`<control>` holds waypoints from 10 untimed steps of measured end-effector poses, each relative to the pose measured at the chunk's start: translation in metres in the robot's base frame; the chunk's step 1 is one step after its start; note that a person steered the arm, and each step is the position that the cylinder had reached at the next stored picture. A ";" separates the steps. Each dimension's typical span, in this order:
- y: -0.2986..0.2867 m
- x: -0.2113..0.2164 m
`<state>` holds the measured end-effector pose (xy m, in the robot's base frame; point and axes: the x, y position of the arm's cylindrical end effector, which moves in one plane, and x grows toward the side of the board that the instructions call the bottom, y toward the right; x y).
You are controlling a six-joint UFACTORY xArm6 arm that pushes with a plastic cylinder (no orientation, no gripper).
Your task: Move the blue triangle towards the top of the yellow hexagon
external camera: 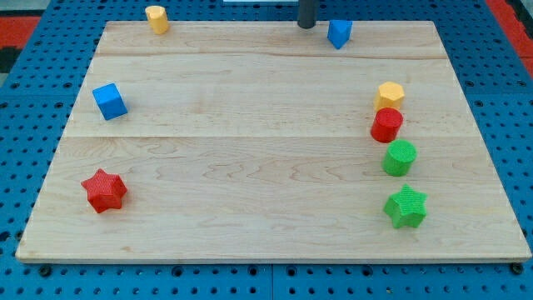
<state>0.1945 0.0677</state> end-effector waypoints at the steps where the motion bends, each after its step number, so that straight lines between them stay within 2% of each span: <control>1: 0.025 -0.001; 3: 0.056 0.059; 4: 0.054 0.035; 5: 0.083 0.013; 7: 0.102 0.063; 9: 0.044 0.050; 10: 0.035 0.084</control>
<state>0.2789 0.1026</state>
